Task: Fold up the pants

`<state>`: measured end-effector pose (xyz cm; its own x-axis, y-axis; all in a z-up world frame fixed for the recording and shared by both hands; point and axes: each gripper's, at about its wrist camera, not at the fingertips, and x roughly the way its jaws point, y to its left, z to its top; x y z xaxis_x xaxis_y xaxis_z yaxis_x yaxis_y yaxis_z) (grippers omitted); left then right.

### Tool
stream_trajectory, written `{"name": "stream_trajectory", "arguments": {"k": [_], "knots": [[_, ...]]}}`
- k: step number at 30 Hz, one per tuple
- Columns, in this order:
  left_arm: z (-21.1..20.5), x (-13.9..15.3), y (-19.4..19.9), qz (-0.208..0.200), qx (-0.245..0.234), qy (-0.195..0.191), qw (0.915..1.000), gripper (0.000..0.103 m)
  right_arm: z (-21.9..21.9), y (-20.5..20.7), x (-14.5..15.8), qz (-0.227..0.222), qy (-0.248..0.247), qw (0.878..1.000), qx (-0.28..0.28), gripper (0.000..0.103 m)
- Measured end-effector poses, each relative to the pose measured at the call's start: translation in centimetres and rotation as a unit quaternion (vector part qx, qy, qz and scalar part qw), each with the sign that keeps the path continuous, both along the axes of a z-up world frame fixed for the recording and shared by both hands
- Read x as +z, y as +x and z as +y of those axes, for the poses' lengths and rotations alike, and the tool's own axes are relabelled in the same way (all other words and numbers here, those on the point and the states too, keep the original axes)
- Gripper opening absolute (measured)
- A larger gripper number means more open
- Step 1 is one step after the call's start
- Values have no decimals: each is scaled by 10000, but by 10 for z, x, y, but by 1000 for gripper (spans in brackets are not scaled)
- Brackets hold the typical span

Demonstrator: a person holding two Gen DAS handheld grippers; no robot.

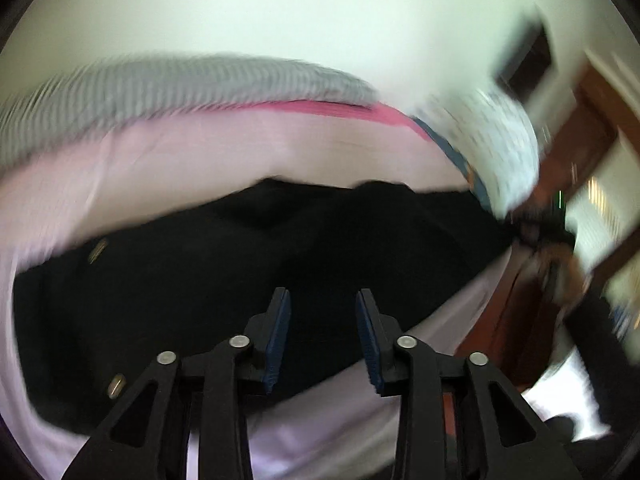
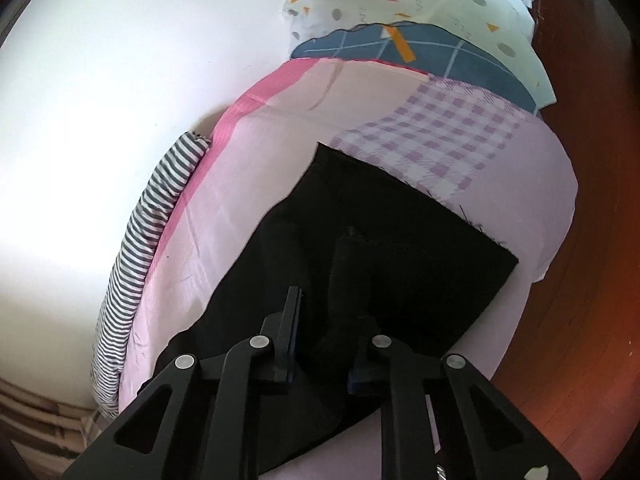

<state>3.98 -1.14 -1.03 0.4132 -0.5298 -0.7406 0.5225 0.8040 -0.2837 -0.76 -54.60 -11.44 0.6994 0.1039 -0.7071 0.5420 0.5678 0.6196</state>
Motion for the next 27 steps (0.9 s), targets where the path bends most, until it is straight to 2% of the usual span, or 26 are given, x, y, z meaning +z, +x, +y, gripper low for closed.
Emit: {"name": "stream_trajectory", "arguments": {"k": [2, 8, 13, 16, 21, 22, 23, 25, 26, 27], "knots": [[-48, -4, -9, -432, -549, 241, 9973, 68, -4, 1, 2, -76, 174, 9998, -15, 13], [-148, -20, -28, -945, -1649, 499, 9805, 69, -13, 1, 10, -189, 515, 9985, -10, 13], [-215, -42, -46, -1369, -2376, 921, 9572, 69, -14, 2, 19, -282, 583, 9979, 83, 12], [-234, -57, -44, -1311, -2477, 1081, 9538, 69, -14, 2, 24, -349, 567, 9977, 117, 12], [-251, -70, -39, -1197, -2385, 1136, 9570, 68, -14, 4, 32, -473, 538, 9973, 183, 11], [-255, -72, -37, -1199, -2351, 1212, 9569, 59, -14, 4, 33, -469, 472, 9976, 171, 11], [-258, -73, -36, -1144, -2386, 1226, 9565, 40, -14, 4, 33, -469, 432, 9978, 168, 11], [-263, -75, -31, -959, -2474, 1228, 9563, 18, -16, 2, 31, -504, 472, 9975, 155, 11], [-265, -74, -30, -934, -2497, 1203, 9563, 10, -17, 1, 30, -494, 457, 9976, 131, 11], [-265, -74, -29, -933, -2509, 1169, 9564, 9, -18, 0, 28, -483, 422, 9979, 122, 11]]}}
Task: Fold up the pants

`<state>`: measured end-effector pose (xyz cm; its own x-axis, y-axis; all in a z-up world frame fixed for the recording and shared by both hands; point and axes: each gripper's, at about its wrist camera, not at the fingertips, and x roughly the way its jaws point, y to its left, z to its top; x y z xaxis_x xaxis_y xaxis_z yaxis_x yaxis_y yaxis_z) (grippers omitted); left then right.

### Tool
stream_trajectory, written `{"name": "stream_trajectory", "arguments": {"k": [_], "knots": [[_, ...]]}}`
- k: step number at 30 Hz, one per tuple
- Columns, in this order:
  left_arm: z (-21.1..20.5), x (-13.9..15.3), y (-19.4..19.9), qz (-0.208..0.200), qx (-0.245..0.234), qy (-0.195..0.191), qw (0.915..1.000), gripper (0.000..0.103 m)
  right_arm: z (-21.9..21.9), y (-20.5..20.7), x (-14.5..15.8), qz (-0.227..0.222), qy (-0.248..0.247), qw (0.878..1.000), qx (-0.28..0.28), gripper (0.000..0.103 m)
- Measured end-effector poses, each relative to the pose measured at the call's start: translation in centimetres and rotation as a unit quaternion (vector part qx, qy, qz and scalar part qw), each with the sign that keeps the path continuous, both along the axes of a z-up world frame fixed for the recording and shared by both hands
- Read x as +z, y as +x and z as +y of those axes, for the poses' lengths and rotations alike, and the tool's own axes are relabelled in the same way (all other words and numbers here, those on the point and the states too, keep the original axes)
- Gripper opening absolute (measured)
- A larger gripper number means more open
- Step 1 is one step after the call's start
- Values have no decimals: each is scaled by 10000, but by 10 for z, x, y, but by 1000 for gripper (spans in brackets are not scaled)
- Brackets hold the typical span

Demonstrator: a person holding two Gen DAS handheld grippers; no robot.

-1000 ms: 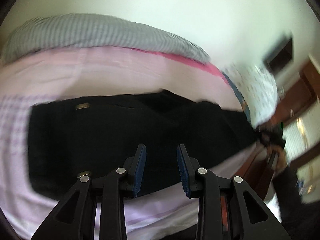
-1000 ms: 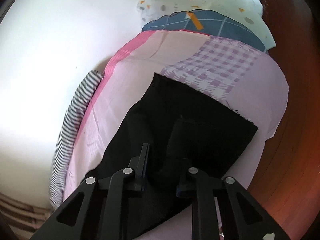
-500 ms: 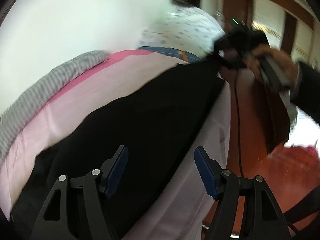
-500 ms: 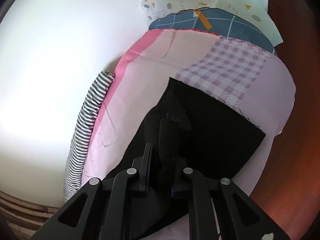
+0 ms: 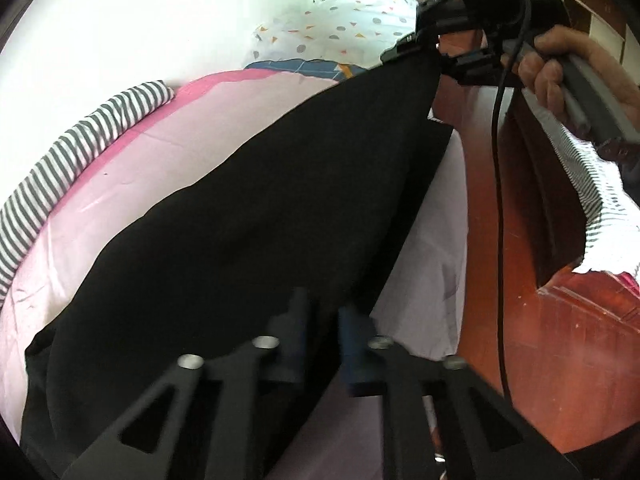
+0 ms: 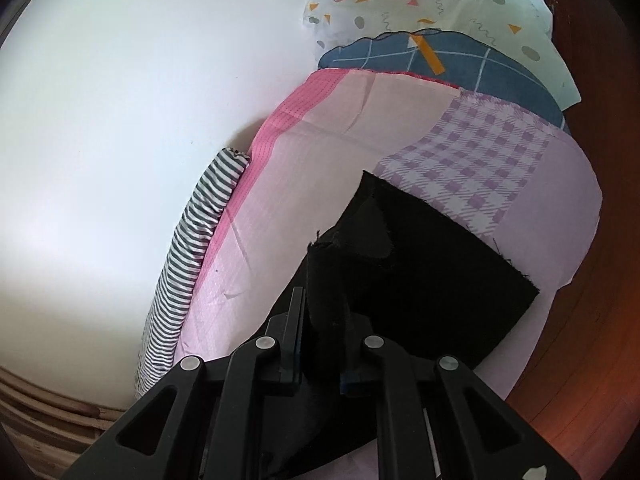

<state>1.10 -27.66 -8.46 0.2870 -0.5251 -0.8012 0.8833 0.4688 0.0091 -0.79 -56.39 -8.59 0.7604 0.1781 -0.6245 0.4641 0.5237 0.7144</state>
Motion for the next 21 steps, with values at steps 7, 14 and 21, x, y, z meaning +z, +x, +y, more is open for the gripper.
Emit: {"name": "stream_trajectory", "arguments": {"k": [7, 14, 21], "knots": [[-1, -1, 0, -30, -61, 23, 10000, 6, -22, -13, -14, 66, 138, 9996, -236, 11], [-4, -3, -3, -95, -76, 117, 9999, 6, -23, -24, -18, 135, -81, 9995, -280, 5], [-16, -7, -8, -94, -249, 230, 9994, 6, -25, -34, -8, 122, -610, 9968, -502, 4]]}}
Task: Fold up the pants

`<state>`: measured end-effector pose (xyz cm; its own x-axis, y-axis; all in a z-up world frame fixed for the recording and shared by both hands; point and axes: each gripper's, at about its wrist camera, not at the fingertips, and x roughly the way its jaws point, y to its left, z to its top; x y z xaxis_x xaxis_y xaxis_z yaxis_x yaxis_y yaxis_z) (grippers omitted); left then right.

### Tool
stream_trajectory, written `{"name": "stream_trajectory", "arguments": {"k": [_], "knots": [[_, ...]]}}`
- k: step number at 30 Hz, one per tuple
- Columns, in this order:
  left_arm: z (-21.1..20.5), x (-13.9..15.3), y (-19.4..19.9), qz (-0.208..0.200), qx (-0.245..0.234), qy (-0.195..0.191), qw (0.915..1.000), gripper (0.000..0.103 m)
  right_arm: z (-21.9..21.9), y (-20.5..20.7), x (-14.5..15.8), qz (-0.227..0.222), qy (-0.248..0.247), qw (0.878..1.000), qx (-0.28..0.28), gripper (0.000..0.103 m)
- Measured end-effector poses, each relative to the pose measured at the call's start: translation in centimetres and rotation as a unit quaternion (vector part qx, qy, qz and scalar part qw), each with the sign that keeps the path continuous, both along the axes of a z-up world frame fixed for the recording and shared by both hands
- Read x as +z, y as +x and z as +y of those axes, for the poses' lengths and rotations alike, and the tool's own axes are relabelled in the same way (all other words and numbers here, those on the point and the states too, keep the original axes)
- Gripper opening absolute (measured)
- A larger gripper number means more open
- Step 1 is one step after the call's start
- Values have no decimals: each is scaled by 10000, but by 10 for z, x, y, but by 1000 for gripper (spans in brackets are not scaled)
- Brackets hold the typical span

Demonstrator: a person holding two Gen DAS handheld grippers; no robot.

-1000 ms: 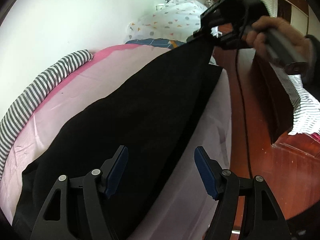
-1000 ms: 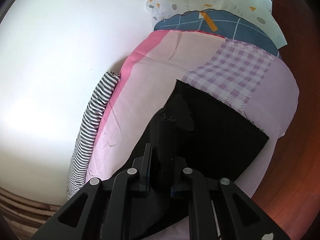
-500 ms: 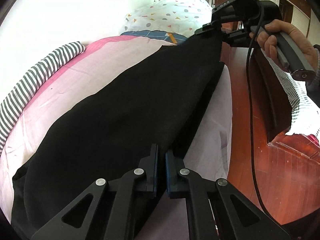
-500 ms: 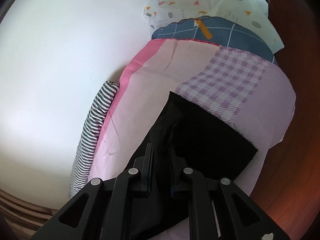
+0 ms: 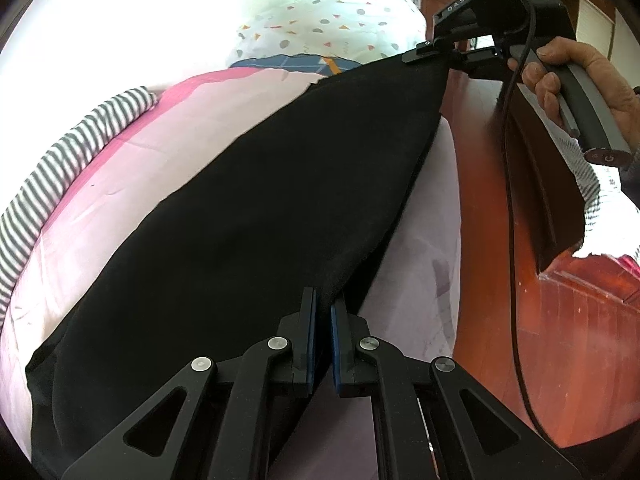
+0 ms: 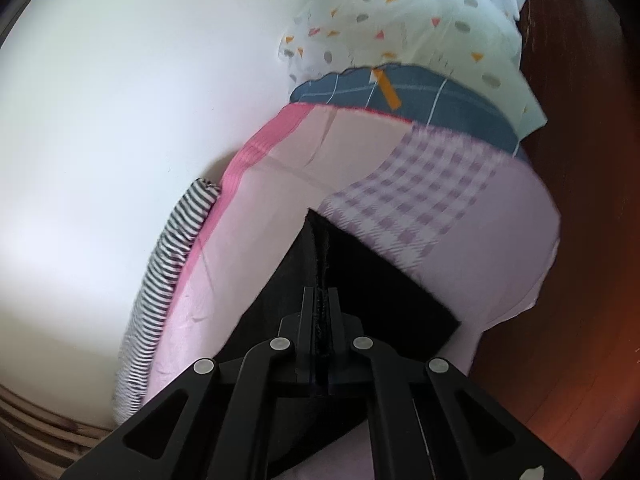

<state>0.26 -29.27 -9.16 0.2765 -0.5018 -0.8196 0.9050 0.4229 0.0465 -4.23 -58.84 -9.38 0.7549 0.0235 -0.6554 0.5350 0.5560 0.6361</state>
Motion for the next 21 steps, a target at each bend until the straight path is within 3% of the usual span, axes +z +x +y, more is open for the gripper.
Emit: {"name": "stream_trajectory", "arguments": {"k": [4, 10, 12, 14, 15, 18, 21], "knots": [[-3, -9, -1, 98, -33, 72, 9999, 6, -3, -2, -25, 422, -87, 9990, -79, 4], [6, -7, 10, 525, 79, -158, 9985, 9, -13, -1, -56, 819, 133, 9964, -185, 7], [11, -4, 13, 707, 121, -236, 9971, 12, -14, -2, -52, 863, 103, 9960, -226, 10], [17, 0, 16, 867, 166, -388, 9953, 19, -17, -5, -45, 962, -73, 9947, -369, 34], [20, 3, 17, 919, 191, -473, 9945, 20, -19, -8, -40, 1008, -161, 9937, -464, 39], [35, 16, 20, 1109, 254, -813, 9902, 22, -21, -14, -23, 990, -346, 9928, -578, 40], [60, 34, 28, 1020, 532, -1081, 9875, 24, -9, -8, 3, 878, -713, 9927, -409, 40]]}}
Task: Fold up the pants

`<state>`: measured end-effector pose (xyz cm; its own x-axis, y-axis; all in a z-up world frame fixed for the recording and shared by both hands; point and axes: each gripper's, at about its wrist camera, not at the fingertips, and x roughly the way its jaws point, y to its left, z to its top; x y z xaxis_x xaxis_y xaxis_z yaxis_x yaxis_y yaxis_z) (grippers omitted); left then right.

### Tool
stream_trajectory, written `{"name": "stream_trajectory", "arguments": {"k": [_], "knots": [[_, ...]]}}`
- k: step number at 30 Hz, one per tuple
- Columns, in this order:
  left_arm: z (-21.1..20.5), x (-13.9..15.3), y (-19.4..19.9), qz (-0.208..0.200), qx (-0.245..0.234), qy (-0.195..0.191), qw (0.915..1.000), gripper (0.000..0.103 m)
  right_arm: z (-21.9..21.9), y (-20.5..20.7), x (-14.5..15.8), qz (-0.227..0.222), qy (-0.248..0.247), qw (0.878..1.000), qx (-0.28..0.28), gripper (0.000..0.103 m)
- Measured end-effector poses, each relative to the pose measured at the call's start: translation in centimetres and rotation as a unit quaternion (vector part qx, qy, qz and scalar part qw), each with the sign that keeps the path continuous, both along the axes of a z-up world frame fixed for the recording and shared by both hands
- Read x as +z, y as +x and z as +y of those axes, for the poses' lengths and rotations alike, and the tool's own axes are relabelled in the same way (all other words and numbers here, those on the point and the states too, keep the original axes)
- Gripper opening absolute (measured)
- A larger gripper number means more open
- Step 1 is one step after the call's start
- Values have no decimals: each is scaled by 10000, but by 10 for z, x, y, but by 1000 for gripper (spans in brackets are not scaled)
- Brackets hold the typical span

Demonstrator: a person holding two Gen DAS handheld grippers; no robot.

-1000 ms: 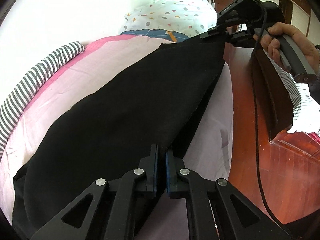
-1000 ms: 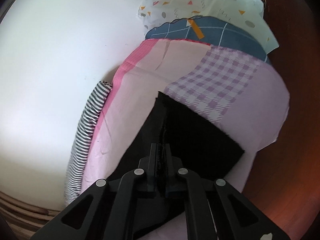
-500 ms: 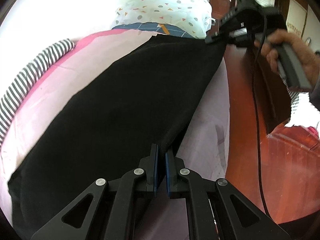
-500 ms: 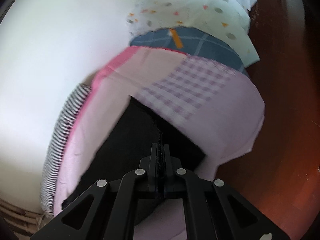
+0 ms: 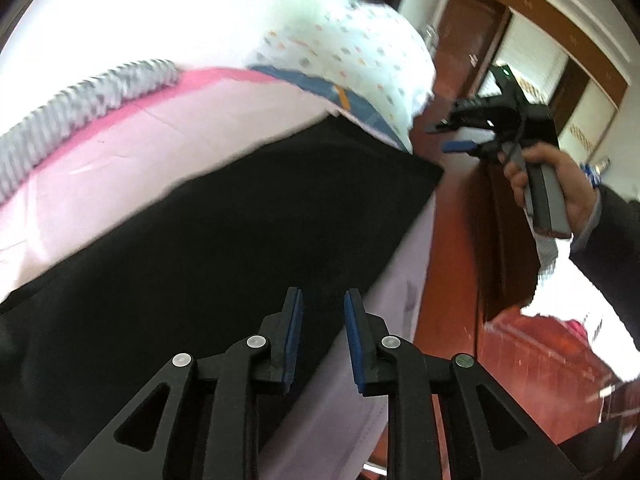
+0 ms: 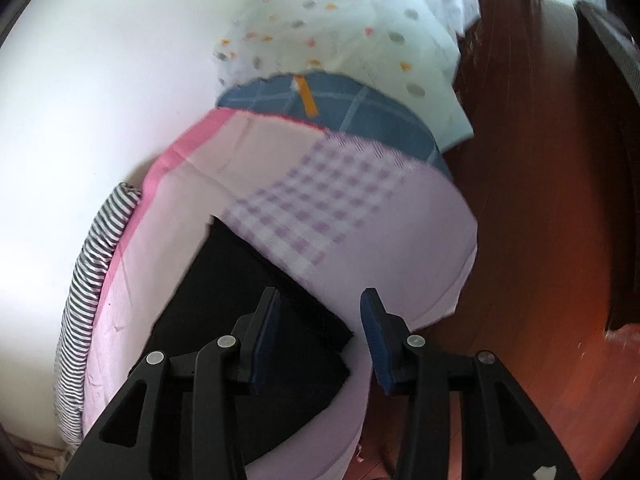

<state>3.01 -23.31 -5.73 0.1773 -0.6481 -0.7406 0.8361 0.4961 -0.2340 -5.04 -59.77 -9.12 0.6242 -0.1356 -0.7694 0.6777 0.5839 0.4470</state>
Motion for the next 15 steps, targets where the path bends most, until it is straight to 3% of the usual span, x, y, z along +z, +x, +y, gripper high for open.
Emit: {"name": "stream_trajectory", "arguments": {"k": [4, 7, 11, 15], "knots": [[63, 19, 16, -210, 778, -156, 9966, 29, 49, 40, 37, -122, -361, 9923, 1178, 40], [120, 26, 23, -639, 1517, 84, 9863, 30, 105, 84, 54, -233, -391, 9716, 2324, 40], [196, 29, 38, -666, 2474, 264, 9663, 30, 189, 141, 61, -228, -223, 9262, 3756, 40], [262, 30, 44, -809, 3337, 469, 9380, 32, 273, 192, 61, -108, -158, 8640, 5031, 40]]}}
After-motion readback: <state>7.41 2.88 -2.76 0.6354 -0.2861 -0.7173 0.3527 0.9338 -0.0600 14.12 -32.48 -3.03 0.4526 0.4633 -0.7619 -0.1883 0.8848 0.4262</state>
